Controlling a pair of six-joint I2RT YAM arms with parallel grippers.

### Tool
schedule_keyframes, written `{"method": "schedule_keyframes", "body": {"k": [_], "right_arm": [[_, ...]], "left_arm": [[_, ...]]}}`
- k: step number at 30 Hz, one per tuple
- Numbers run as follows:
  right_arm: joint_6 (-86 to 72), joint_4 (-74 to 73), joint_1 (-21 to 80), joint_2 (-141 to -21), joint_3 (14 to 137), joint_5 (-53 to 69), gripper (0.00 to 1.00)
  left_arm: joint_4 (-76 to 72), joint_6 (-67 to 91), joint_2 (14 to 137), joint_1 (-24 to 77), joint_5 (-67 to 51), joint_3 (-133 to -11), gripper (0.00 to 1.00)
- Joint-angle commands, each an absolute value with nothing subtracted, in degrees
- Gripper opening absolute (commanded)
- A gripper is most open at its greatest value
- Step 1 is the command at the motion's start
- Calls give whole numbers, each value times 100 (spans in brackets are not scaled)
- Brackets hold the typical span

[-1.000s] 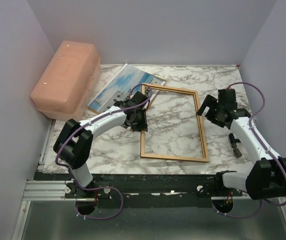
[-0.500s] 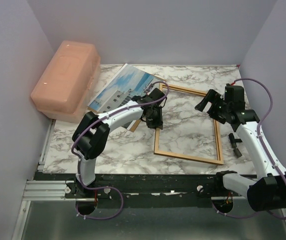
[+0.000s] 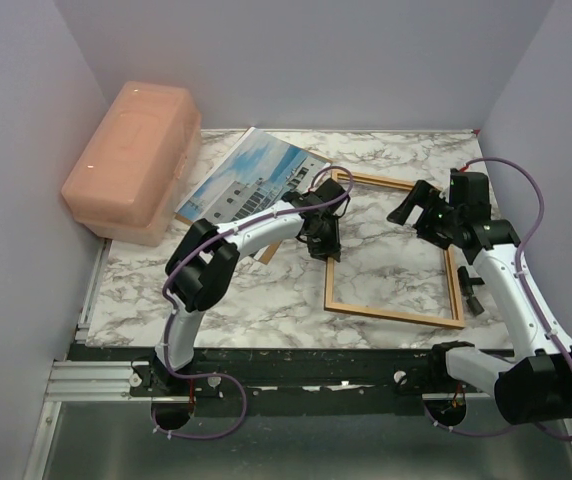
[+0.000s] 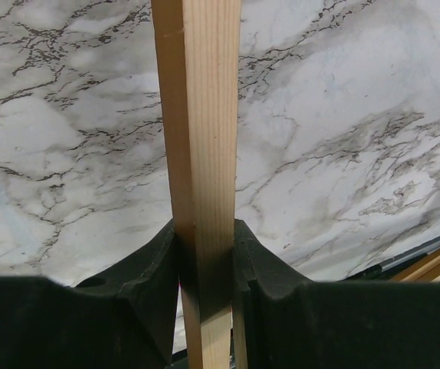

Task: Put the photo into the frame

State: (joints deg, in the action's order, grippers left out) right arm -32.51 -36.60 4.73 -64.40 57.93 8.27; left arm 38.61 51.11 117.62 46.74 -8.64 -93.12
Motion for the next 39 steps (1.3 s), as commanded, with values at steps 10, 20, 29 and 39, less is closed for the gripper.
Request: {"method": "schedule_keyframes", "body": {"k": [10,20,29,39], "right_arm": [[-3247,-3571,432,-6328,5498,1146,100],[-2956,-3385,439,-6518,4889,1490,100],[-3029,-2986,622,-7079,4430,1885,99],[-3521,-2494,1924,-8041,4543,1414,90]], "left_arm": [[4238,5194,11764,4689,-1368,-9376,45],[4351,5060,11433,4660,-1158,-9173,64],[3212,4805,9511,4375,-1018,-7385,82],[1502,5150,7524,3581,-1779,-5263,83]]}}
